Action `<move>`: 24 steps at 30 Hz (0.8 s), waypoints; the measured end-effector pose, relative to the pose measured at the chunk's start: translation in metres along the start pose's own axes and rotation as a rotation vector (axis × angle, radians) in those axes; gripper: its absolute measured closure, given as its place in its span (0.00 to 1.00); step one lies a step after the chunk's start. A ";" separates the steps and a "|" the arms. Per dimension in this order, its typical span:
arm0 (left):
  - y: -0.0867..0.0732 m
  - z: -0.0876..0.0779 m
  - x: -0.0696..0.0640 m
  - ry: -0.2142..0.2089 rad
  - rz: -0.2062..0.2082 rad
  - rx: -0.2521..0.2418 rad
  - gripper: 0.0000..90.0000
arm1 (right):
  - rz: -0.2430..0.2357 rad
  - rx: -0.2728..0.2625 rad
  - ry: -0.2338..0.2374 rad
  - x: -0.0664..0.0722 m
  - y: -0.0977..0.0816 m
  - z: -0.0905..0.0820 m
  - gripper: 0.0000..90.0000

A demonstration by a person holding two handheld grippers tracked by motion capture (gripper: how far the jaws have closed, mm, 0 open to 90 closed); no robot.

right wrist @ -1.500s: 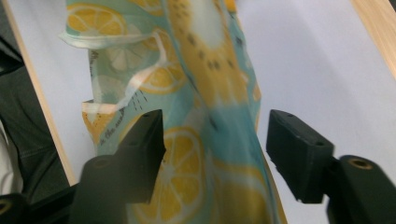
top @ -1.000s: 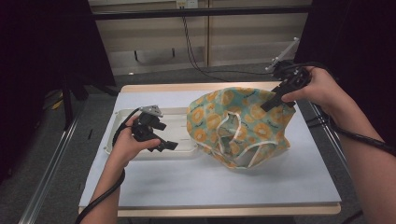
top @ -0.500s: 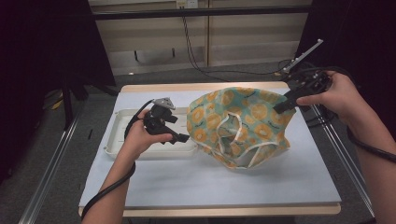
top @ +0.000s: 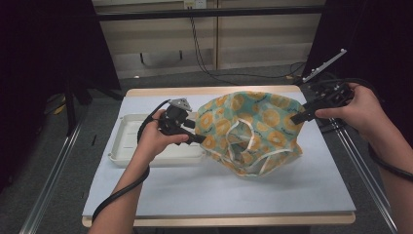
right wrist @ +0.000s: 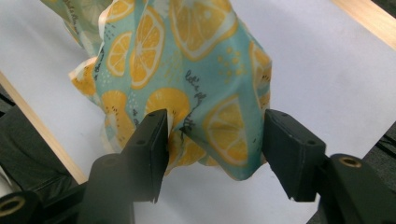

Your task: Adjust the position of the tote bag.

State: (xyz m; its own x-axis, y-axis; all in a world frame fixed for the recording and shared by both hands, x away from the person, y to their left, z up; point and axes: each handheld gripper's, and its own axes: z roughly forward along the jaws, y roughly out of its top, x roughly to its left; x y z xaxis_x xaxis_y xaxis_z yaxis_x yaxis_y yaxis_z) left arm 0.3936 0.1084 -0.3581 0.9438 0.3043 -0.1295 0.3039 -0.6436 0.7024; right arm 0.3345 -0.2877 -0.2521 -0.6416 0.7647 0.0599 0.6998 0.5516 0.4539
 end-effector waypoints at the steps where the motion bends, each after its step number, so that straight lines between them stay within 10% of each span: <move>1: 0.000 0.000 0.000 0.000 0.000 0.000 0.44 | 0.000 0.000 0.000 0.000 0.000 0.000 0.48; 10: 0.005 0.001 -0.004 -0.024 0.016 0.021 0.75 | 0.092 0.001 0.057 -0.001 -0.002 0.001 0.66; 24: 0.007 -0.001 -0.004 -0.045 0.003 0.064 0.92 | 0.099 0.012 0.074 -0.010 -0.009 -0.001 0.98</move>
State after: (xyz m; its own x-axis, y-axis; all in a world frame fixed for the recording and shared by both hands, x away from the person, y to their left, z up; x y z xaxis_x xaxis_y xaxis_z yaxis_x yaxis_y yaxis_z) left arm 0.3914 0.1033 -0.3520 0.9491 0.2713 -0.1597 0.3073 -0.6885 0.6569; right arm 0.3342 -0.3003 -0.2555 -0.5903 0.7892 0.1693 0.7641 0.4789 0.4322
